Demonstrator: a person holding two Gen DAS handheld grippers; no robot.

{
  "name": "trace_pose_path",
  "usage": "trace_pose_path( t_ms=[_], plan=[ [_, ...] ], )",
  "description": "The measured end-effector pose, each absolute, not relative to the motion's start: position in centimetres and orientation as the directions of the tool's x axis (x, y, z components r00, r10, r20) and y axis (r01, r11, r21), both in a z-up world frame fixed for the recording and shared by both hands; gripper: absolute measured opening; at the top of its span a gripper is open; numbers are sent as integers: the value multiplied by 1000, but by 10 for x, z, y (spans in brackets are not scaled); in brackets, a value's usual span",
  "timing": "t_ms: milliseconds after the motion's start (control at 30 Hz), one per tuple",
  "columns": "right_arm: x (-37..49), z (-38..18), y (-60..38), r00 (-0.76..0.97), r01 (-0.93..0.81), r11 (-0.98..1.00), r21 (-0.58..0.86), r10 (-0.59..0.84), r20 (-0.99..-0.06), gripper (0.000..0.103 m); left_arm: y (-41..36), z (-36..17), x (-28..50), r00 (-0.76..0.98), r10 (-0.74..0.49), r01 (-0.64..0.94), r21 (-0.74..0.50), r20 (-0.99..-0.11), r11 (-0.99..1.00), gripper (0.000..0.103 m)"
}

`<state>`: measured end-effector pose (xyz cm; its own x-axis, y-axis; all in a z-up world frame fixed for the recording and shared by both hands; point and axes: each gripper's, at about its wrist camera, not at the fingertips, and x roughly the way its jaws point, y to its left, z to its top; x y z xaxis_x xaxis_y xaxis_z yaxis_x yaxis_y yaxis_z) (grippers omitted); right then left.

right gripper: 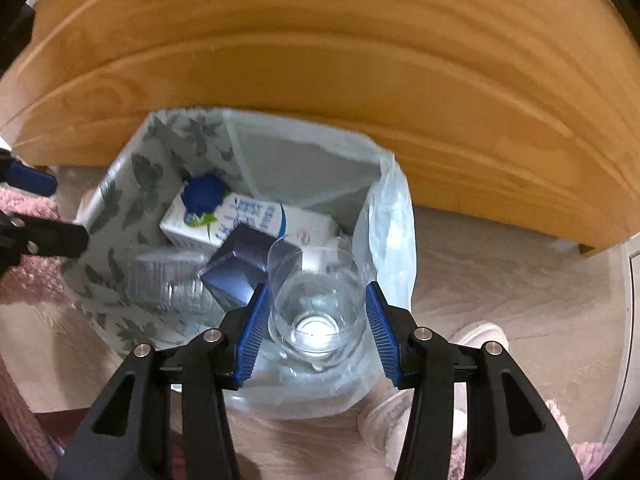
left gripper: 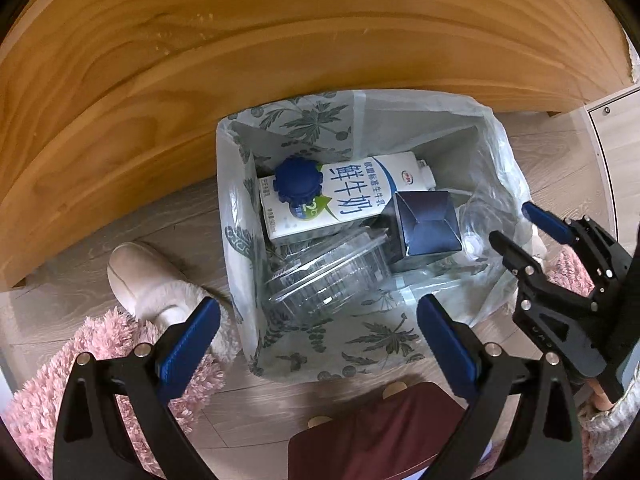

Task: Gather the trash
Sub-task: 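Open the left tool to drop the cap while the right tool releases the cup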

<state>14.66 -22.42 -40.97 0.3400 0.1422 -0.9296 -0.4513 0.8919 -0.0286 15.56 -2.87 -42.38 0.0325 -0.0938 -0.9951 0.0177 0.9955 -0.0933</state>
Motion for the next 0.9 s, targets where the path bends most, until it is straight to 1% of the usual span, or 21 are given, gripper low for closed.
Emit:
trace_pose_path(
  t_ms=[267,500,567,633,700,833,900],
  plan=[
    [145,-432,-222,267,-464,884,-54,82,-960,49,-30,-423,156,35,-96,30,-95,-995,995,96],
    [146,-433,-220,241,-463,885,-47,75,-968,53,-28,-424,158,29,-98,17,-97,-995,995,96],
    [149,-429,-222,231,-451,892,-23,92,-968,57,-28,-424,158,29,-98,20,-97,-995,995,96],
    [150,-423,-225,218,-432,902,18,124,-968,66,-28,-425,158,28,-97,22,-96,-995,995,96],
    [151,-416,-228,215,-411,910,49,149,-965,69,-28,-426,158,27,-96,20,-95,-995,995,95],
    [149,-403,-235,212,-379,920,100,191,-958,82,-28,-426,156,28,-96,19,-96,-995,995,96],
    [148,-397,-237,215,-373,922,109,200,-956,86,-28,-426,157,26,-96,17,-96,-995,995,96]
  ],
)
